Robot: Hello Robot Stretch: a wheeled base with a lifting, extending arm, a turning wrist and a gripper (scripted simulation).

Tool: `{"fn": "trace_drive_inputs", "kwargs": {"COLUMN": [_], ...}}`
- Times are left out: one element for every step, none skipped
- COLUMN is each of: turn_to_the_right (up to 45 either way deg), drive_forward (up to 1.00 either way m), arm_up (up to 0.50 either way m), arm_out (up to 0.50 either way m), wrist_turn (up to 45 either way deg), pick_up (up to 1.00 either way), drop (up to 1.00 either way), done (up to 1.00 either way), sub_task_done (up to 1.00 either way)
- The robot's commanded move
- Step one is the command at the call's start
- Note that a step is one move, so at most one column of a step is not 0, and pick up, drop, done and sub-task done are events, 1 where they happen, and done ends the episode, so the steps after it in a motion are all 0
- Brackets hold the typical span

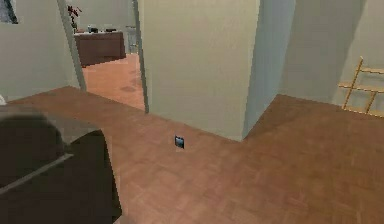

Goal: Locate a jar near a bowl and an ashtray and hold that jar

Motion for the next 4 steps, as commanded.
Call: {"fn": "trace_drive_inputs", "kwargs": {"turn_to_the_right": [-45.0, -39.0, 0.0, -45.0], "drive_forward": [0.0, 0.0, 0.5, 0.0], "arm_up": [0.0, 0.0, 0.0, 0.0], "arm_out": [0.0, 0.0, 0.0, 0.0], "wrist_turn": [0.0, 0.0, 0.0, 0.0], "pick_up": [0.0, 0.0, 0.0, 0.0], "drop": [0.0, 0.0, 0.0, 0.0], "done": [0.0, 0.0, 0.0, 0.0], "sub_task_done": [0.0, 0.0, 0.0, 0.0]}}
